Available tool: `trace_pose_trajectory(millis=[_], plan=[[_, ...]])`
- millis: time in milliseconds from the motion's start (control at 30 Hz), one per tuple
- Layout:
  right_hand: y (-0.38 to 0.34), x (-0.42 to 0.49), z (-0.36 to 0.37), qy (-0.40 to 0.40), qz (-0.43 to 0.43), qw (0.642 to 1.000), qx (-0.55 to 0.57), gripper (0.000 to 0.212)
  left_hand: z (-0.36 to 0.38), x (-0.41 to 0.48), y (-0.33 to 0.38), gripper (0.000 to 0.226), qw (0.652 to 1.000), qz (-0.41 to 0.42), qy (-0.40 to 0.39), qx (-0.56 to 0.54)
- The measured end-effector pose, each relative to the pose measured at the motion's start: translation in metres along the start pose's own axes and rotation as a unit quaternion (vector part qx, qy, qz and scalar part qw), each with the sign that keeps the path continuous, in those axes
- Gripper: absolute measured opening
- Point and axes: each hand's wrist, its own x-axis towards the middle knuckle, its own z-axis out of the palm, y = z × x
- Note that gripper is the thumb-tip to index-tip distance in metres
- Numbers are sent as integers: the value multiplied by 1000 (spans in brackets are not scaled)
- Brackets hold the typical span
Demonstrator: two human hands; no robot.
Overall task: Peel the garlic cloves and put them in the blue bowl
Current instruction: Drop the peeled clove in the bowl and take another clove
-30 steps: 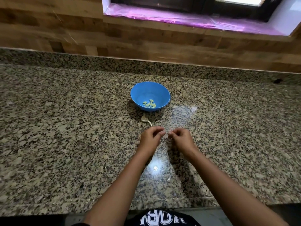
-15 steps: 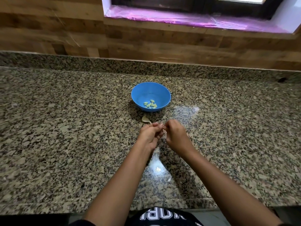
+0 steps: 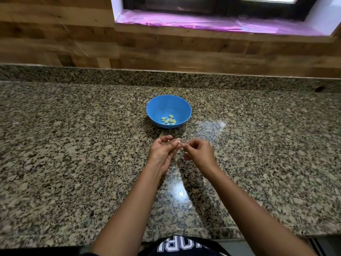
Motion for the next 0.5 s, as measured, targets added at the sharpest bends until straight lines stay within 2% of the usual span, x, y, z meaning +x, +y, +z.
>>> trace_pose_trajectory(millis=[167, 333, 500], plan=[[5, 2, -3, 21, -15, 999, -25, 18, -5, 0, -1, 29, 999, 24, -5, 35], [2, 4, -4, -23, 1, 998, 65, 14, -6, -1, -6, 30, 995, 29, -21, 92], [4, 5, -2, -4, 5, 994, 111, 21, -6, -1, -7, 26, 993, 30, -43, 103]])
